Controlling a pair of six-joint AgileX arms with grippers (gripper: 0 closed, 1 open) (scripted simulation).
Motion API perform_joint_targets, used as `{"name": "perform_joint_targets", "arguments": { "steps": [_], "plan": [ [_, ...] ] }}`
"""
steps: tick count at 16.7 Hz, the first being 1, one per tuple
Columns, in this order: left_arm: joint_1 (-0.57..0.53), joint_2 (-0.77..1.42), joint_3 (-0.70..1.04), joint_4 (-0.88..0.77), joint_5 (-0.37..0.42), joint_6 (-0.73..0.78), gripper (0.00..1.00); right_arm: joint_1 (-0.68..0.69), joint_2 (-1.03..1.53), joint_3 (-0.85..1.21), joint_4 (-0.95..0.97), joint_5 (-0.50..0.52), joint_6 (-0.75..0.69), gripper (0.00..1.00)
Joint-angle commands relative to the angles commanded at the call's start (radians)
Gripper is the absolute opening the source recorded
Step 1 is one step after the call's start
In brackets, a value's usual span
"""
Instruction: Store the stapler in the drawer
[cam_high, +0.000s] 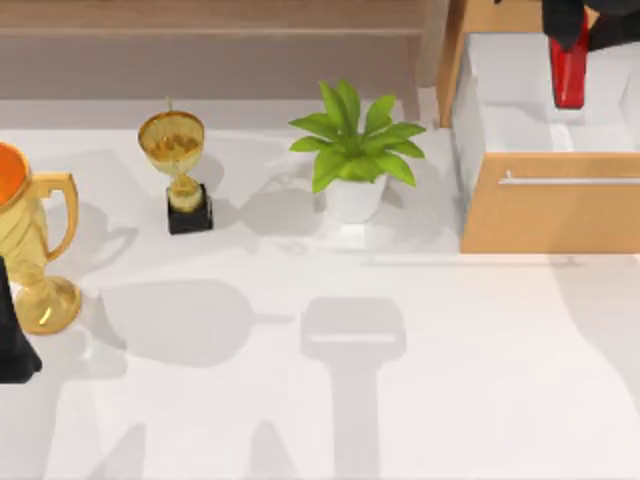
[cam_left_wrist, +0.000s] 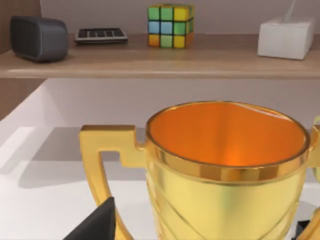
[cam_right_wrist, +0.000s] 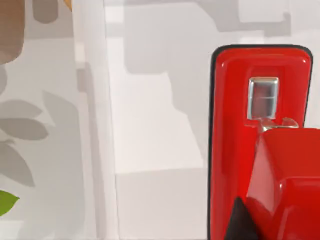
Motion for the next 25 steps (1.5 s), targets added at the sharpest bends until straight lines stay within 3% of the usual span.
{"name": "perform_joint_targets", "arguments": {
  "steps": [5,11,25],
  "plan": [
    [0.0,0.0,0.0,0.0,0.0,0.0,1.0,-0.096,0.153,0.007,-0.027,-0.071,-0.105,0.0],
    [0.0,0.0,0.0,0.0,0.0,0.0,1.0,-0.117,0.275,-0.036,-0.031,-0.148,-0.168,0.0],
    [0.0,0.0,0.0,0.0,0.0,0.0,1.0,-0.116,0.284,-0.069,0.003,-0.151,-0.169,0.0]
  ]
}}
